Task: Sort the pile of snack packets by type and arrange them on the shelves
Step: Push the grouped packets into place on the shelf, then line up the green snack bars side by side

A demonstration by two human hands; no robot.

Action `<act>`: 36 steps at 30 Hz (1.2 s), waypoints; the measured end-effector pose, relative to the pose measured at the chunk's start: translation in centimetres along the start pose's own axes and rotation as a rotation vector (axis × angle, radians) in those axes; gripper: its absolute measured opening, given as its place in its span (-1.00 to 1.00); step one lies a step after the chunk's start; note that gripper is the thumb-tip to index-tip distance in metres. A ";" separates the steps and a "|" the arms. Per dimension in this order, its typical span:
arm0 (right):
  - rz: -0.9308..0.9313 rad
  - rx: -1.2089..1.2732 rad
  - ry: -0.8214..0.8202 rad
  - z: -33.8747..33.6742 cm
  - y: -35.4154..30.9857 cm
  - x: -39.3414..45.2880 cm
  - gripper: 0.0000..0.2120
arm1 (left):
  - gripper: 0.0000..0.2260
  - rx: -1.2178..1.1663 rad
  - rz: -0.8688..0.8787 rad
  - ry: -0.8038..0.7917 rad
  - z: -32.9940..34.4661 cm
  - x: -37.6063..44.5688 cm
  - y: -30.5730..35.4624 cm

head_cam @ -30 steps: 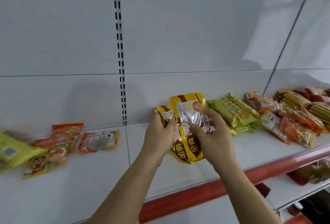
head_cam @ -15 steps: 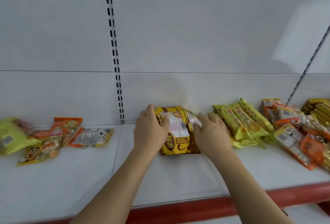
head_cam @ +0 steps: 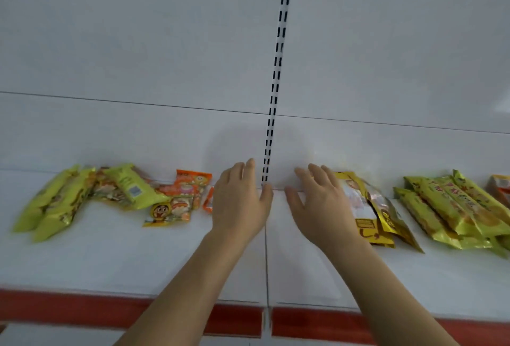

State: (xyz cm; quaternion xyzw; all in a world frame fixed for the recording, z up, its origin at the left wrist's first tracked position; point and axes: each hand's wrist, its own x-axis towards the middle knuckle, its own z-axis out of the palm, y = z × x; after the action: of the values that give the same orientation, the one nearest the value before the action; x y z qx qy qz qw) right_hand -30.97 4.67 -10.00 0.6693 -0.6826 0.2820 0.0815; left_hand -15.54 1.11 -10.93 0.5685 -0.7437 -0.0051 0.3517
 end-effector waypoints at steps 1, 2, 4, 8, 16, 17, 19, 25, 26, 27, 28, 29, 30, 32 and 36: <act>-0.018 -0.006 -0.008 0.5 -1.7 -0.1 -0.51 | -0.46 0.014 0.001 0.010 -0.9 -0.2 -1.3; -0.035 -0.016 -0.018 1.0 -3.4 -0.2 -0.50 | -0.47 0.029 0.004 0.022 -1.9 -0.4 -2.8; -0.054 -0.030 -0.054 2.2 -7.0 -0.4 -0.48 | -0.47 0.052 0.010 0.044 -3.8 -0.8 -6.1; -0.056 -0.029 -0.111 4.7 -14.2 -0.9 -0.47 | -0.49 0.055 0.014 0.067 -7.5 -1.2 -12.8; -0.126 0.047 -0.107 9.9 -26.2 -0.4 -0.44 | -0.49 0.201 -0.053 0.070 -14.3 -2.9 -25.1; -0.119 0.023 -0.144 10.5 -27.1 -0.1 -0.44 | -0.54 0.228 -0.084 0.055 -14.8 -3.0 -26.3; -0.101 -0.055 -0.234 11.6 -28.5 0.4 -0.43 | -0.64 0.268 -0.152 0.022 -15.8 -3.3 -28.3; -0.056 -0.200 -0.269 13.1 -29.7 1.8 -0.62 | -0.63 0.349 -0.190 -0.122 -16.4 -3.4 -30.7; -0.051 -0.189 -0.269 13.1 -29.6 2.0 -0.66 | -0.64 0.349 -0.188 -0.125 -16.4 -3.3 -30.8; -0.053 -0.175 -0.270 13.1 -29.6 2.2 -0.71 | -0.65 0.340 -0.189 -0.123 -16.4 -3.1 -30.8; -0.058 -0.153 -0.259 13.0 -29.5 2.2 -0.77 | -0.65 0.325 -0.186 -0.110 -16.4 -3.0 -30.7; -0.060 -0.112 -0.226 12.8 -29.4 2.2 -0.81 | -0.64 0.291 -0.178 -0.081 -16.4 -2.8 -30.5; -0.065 -0.048 -0.165 12.6 -29.3 2.0 -0.84 | -0.62 0.220 -0.168 -0.037 -16.5 -2.6 -30.2; -0.083 0.124 0.017 11.9 -29.8 1.4 -0.87 | -0.55 -0.040 -0.183 0.029 -16.7 -2.2 -29.3; -0.246 0.376 0.139 10.8 -33.0 -0.2 -0.76 | -0.54 -0.708 -0.388 0.019 -17.1 -0.9 -26.9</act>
State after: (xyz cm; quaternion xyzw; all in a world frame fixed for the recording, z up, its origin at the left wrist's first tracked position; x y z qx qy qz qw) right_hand 3.56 1.32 -9.97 0.7298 -0.5241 0.4376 0.0358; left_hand 16.27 -0.97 -9.49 0.5422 -0.5715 -0.3221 0.5251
